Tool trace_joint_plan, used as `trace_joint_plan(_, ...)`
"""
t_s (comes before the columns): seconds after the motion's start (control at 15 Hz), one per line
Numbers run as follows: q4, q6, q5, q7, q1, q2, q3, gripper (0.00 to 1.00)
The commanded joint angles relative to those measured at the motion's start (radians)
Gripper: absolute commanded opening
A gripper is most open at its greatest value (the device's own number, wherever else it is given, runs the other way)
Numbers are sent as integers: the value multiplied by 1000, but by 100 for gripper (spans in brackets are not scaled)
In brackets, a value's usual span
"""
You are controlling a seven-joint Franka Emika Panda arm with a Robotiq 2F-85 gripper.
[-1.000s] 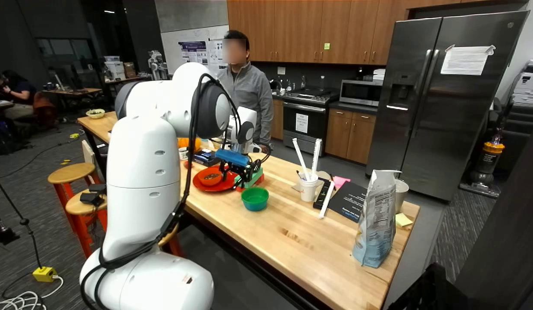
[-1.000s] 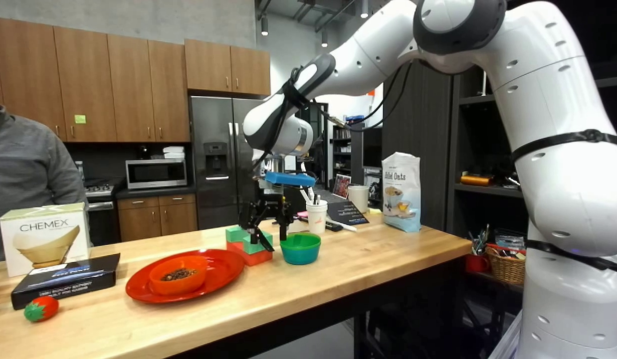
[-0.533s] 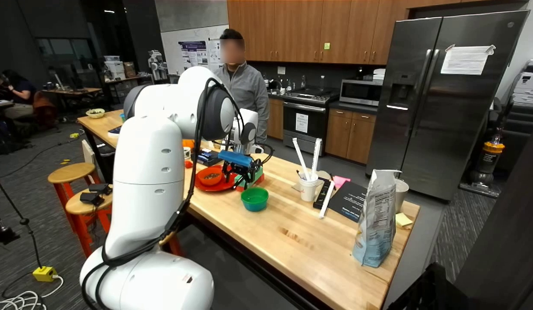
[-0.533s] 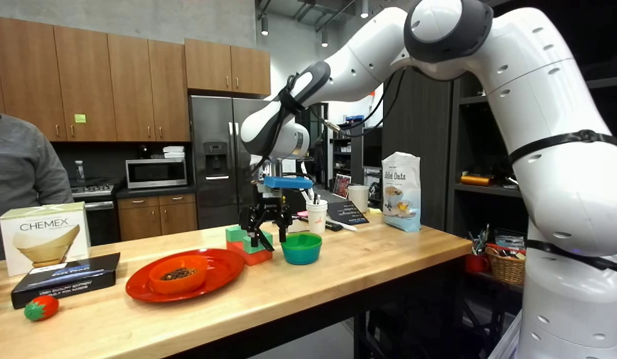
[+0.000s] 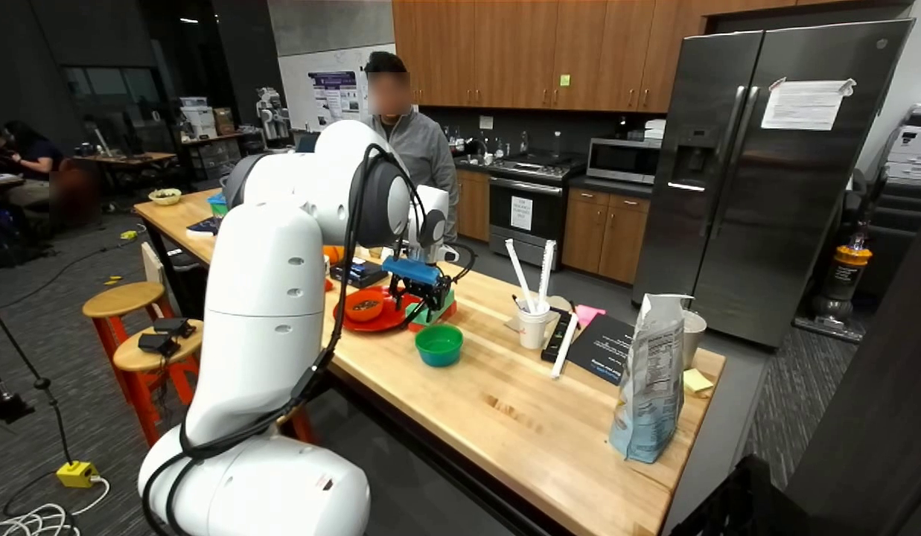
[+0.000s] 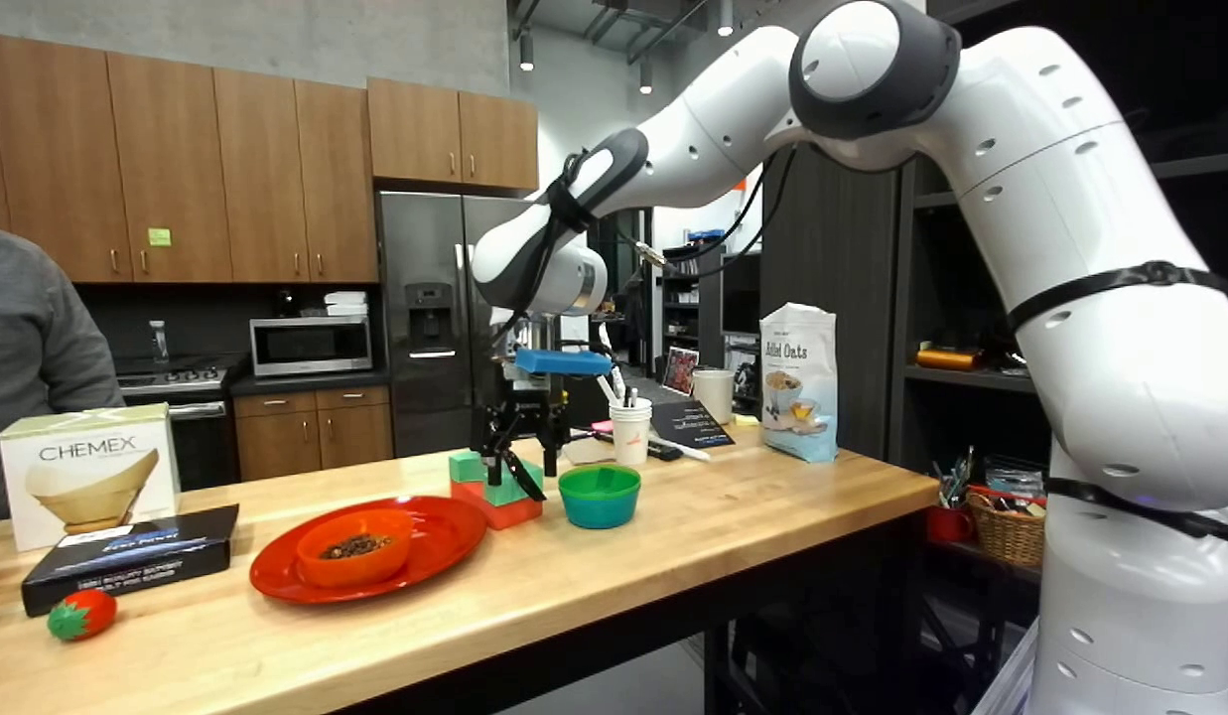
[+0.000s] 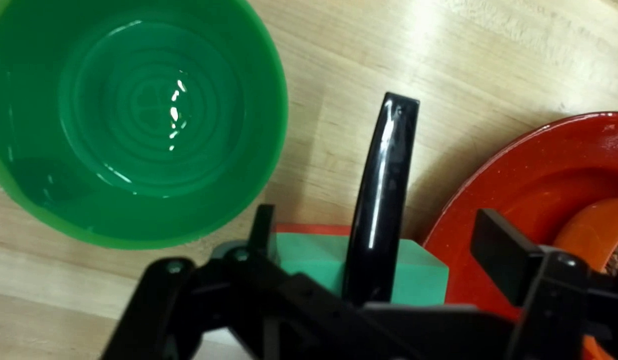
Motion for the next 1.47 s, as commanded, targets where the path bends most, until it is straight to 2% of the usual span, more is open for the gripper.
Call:
trace_joint_plan(0.0,35,-25,-2,20,5,21,-4,69)
trace_joint_plan(0.4,40,-54,-11,65,12,19,-11,21)
trace_joint_plan(0.6,45,-74,-13,85,12,12,-13,1)
trace_joint_plan(1.13,38,-107,-20,132,11,-43,-24,1)
trace_joint_plan(1.4,59,-178,-18,113,16,-84,-7,1)
